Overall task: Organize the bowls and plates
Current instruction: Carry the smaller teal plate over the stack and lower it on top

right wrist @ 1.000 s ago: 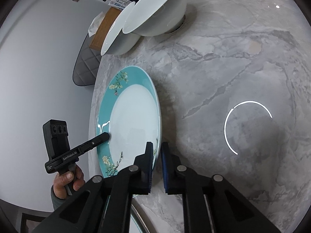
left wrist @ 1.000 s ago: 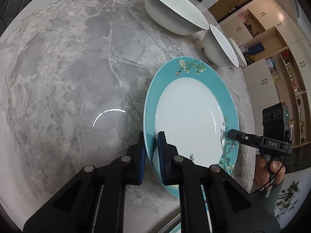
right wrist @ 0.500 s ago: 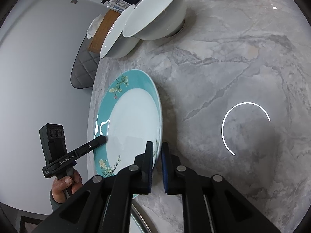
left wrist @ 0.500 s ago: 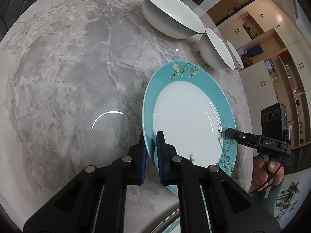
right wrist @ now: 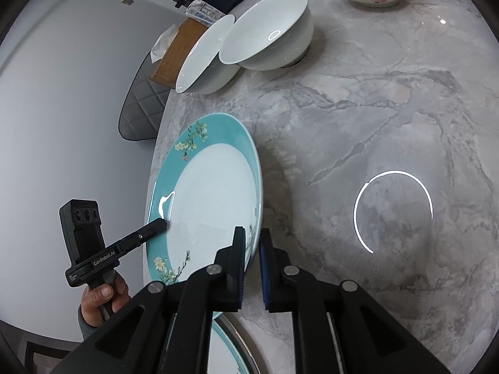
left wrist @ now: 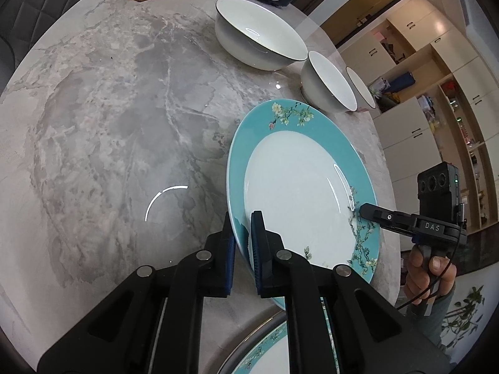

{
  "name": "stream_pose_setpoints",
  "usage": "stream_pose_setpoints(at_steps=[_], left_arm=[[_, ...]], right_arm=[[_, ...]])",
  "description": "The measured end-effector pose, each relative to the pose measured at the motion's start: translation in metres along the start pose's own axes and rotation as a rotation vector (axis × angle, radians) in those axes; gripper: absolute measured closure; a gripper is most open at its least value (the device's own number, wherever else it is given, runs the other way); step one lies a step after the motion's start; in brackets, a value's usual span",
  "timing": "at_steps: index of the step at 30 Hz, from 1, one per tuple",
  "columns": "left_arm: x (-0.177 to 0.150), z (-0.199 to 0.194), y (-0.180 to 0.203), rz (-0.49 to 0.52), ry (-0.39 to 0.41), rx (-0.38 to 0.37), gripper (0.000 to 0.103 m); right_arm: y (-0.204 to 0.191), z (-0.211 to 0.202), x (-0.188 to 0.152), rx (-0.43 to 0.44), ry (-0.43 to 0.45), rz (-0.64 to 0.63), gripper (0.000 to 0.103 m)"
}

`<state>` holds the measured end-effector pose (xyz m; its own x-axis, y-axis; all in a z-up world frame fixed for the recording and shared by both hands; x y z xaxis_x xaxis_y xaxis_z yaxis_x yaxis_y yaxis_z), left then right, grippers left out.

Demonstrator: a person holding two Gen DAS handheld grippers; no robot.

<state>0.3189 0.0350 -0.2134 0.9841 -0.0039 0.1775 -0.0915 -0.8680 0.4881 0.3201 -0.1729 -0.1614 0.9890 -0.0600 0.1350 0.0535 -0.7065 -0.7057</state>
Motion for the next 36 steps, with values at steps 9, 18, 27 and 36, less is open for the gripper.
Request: stream_pose_setpoints(at_steps=[9, 18, 27, 36], left_arm=[[-0.037, -0.025, 0.02, 0.033, 0.013, -0.009, 0.095], [-0.089, -0.048, 0.036, 0.049, 0.027, -0.014, 0.095], [-0.137, -0.059, 0.037, 0.046, 0.042, -0.017, 0.095], [-0.178, -0.059, 0.031, 0.044, 0.049, -0.01, 0.095]], right_arm=[[-0.018, -0.022, -0.034, 0.01, 0.029, -0.039, 0.091], [-0.028, -0.034, -0.085, 0.019, 0.041, -0.069, 0.09], [-0.037, -0.039, -0.135, 0.018, 0.054, -0.092, 0.088], [-0.038, -0.032, -0.177, 0.018, 0.049, -0.097, 0.087]])
Point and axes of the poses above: each gripper's, at about its wrist camera, not at the fingertips, and z roughly the way its jaws point, y to its right, x to its top, the point moved 8 cm from there along z, roughly the way its jaws point, and after that the axes turned 9 degrees about -y, right-handed, at the moved point
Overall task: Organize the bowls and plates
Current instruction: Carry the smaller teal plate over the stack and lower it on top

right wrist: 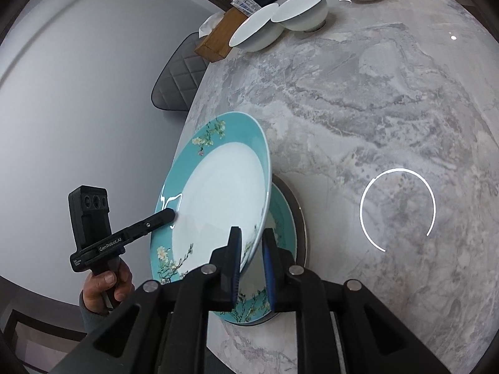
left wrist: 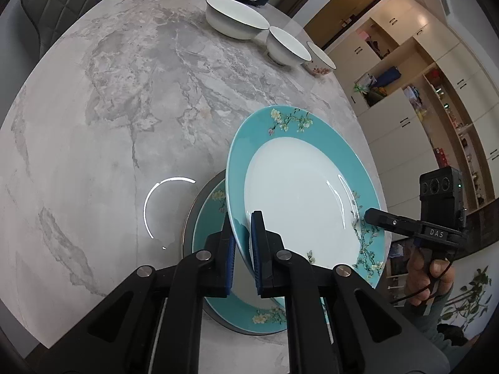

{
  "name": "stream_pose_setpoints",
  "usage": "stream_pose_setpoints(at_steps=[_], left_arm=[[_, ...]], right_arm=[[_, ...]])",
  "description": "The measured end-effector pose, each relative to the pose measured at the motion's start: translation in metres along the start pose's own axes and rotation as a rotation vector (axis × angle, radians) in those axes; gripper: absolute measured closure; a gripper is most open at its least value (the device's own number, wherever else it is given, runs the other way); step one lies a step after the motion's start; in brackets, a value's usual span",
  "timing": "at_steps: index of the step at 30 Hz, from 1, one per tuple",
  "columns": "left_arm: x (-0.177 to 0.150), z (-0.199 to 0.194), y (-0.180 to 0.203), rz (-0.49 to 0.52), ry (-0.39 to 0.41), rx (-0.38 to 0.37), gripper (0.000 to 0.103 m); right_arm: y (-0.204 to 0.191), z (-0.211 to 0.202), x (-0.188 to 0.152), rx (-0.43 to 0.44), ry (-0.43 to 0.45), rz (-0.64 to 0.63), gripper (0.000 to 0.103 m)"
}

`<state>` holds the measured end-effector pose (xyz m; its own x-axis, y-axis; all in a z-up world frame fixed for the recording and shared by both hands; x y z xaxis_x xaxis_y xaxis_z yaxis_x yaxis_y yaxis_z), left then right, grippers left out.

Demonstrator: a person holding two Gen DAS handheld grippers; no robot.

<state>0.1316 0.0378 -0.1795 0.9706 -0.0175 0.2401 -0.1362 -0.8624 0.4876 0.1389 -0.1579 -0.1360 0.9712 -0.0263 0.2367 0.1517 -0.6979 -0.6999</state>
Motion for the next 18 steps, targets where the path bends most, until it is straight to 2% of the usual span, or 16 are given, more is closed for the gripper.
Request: stream_pose_setpoints(at_steps=[10, 18], left_arm=[[-0.037, 0.006, -0.009, -0.009, -0.01, 0.0, 0.095], [-0.047, 0.013, -0.016, -0.017, -0.01, 0.0, 0.095]], right_arm=[[0.004, 0.014, -0.033, -0.017, -0.006, 0.003, 0.087], [0.008, 0.023, -0.042, -0.044, -0.01, 0.002, 0.087]])
Point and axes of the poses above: each gripper's, at about its wrist camera, not at the fingertips, and z roughly the way its jaws point, y to its right, x to its top, the point moved 8 cm from there along z, roughly the way its jaws point, and after that the axes turned 9 degrees about -y, right-handed, at the moved point
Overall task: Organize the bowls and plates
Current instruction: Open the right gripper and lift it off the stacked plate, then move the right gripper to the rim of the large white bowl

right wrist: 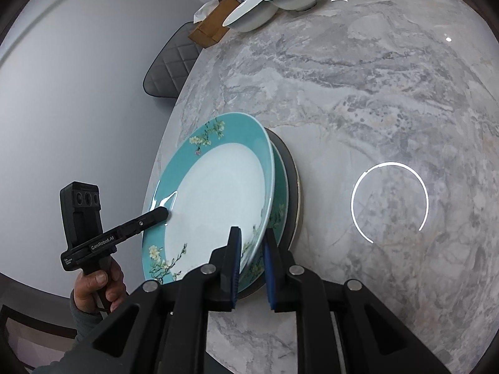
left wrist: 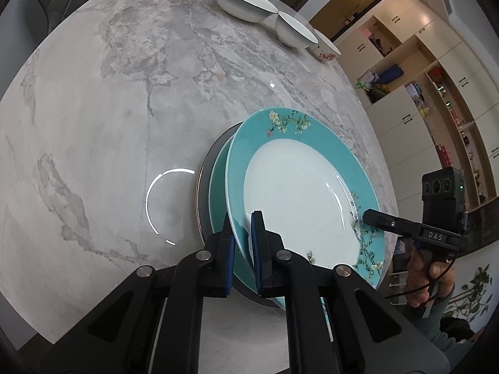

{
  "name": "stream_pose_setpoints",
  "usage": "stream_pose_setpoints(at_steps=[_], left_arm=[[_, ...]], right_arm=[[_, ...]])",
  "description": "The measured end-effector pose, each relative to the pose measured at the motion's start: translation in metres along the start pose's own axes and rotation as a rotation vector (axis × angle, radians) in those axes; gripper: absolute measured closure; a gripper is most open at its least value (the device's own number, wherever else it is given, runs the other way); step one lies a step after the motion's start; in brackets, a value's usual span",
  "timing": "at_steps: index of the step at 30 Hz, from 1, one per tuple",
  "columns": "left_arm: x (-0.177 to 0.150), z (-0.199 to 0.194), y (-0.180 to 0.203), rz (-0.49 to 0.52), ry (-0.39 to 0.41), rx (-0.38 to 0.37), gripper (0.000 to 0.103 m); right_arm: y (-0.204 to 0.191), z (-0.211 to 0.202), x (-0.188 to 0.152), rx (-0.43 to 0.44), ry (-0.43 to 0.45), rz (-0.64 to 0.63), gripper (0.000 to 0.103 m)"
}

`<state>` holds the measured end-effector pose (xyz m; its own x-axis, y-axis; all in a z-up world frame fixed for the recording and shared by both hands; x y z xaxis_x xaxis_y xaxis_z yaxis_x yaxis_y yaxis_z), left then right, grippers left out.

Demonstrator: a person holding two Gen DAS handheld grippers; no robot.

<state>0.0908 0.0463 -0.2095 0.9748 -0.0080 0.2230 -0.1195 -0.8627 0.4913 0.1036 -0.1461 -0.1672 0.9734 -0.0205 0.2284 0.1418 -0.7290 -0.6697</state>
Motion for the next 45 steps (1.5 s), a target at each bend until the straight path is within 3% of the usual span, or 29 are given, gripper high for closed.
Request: stream_pose_setpoints(at_steps=[9, 16, 20, 23, 26, 27, 32, 38, 45], left_arm=[[-0.001, 0.007, -0.004, 0.002, -0.002, 0.001, 0.095], [-0.001, 0.01, -0.002, 0.019, 0.004, 0.015, 0.094], [0.0, 0.011, -0.002, 0.003, 0.001, -0.005, 0.091], [0.0, 0.009, 0.001, 0.005, 0.002, -0.039, 0.078], [0.001, 0.001, 0.008, 0.023, 0.023, -0.062, 0.042], [0.003, -0.005, 0.007, 0.024, 0.042, -0.049, 0.029], [0.011, -0.024, -0.003, -0.008, 0.062, -0.057, 0.028], [0.05, -0.052, -0.012, -0.005, 0.124, -0.035, 0.028], [0.141, -0.068, -0.017, -0.02, 0.159, -0.019, 0.028]], right_arm=[[0.003, 0.004, -0.001, -0.014, 0.002, 0.001, 0.087], [0.003, 0.003, -0.002, -0.08, 0.018, -0.026, 0.086], [-0.001, 0.006, -0.004, -0.078, 0.011, -0.038, 0.069], [-0.005, 0.005, -0.004, -0.083, 0.014, -0.053, 0.064], [-0.005, 0.002, -0.003, -0.091, 0.019, -0.055, 0.044], [-0.005, 0.0, -0.003, -0.085, 0.024, -0.05, 0.042], [0.0, -0.017, -0.001, -0.071, 0.053, -0.042, 0.041], [0.006, -0.043, 0.023, -0.052, 0.104, -0.017, 0.033], [-0.011, -0.062, 0.096, -0.05, 0.162, -0.02, 0.031]])
Point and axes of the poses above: each gripper's, at about its wrist camera, not at the fingertips, and z roughly the way its jaws point, y to its right, x to its top, the point moved 8 cm from there along z, roughly the way its jaws point, and after that the axes turned 9 degrees about -y, right-handed, at the moved point
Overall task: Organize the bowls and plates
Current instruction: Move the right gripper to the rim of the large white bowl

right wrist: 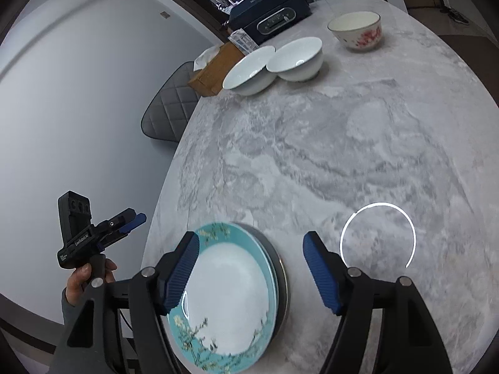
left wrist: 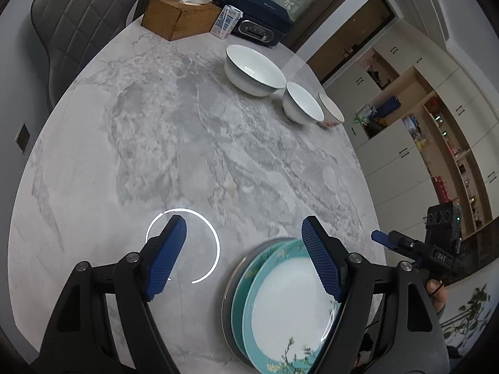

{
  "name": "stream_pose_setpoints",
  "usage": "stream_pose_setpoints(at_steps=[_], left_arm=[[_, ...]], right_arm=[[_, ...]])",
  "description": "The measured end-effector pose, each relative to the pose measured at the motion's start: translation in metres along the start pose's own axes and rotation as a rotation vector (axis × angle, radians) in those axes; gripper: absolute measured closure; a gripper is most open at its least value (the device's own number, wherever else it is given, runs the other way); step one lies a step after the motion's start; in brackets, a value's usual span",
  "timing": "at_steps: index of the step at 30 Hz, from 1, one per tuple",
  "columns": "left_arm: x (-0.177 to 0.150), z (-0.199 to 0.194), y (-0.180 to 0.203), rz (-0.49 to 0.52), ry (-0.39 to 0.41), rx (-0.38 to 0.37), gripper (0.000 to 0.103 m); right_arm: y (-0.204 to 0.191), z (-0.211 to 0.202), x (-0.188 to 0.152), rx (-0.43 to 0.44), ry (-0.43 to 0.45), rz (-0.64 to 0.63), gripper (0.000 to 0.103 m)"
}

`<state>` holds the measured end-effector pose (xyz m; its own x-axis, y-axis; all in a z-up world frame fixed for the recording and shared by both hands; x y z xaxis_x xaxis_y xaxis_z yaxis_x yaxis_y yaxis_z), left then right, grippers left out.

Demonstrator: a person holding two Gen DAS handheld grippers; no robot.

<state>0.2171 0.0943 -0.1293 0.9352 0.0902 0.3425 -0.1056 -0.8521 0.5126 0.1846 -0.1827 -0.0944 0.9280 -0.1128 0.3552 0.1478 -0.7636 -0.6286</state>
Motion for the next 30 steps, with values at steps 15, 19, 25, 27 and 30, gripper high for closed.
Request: stream_pose_setpoints(at_steps=[15, 19, 25, 27, 30], left_arm=[[0.135, 0.034, -0.008, 0.003, 0.076, 0.085, 0.0], [0.161, 0.052, -0.015, 0.021, 0.082, 0.133, 0.0], [0.219, 0.082, -0.016, 0.036, 0.088, 0.14, 0.0], [0.238, 0.093, -0.019, 0.022, 0.069, 0.134, 0.0], [0.267, 0.113, -0.024, 0.022, 0.051, 0.138, 0.0]], right_arm=[[-0.012, 0.035, 0.118, 0.035, 0.029, 0.04, 0.0], [-0.014, 0.051, 0.145, 0.064, 0.024, 0.06, 0.0], [-0.016, 0.088, 0.187, 0.11, 0.015, 0.139, 0.0], [-0.016, 0.105, 0.197, 0.11, -0.019, 0.162, 0.0], [-0.019, 0.133, 0.206, 0.125, -0.076, 0.174, 0.009]])
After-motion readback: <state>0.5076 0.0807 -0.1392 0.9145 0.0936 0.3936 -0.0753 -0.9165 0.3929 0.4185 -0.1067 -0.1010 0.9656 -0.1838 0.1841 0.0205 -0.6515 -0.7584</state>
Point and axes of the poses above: each gripper's, at about its wrist camera, not at the fingertips, and z roughly the way its jaws point, y to its right, x to its top, the point moved 8 cm from there along z, roughly the way its jaws point, and after that the axes turned 9 degrees about -y, right-handed, at the moved point
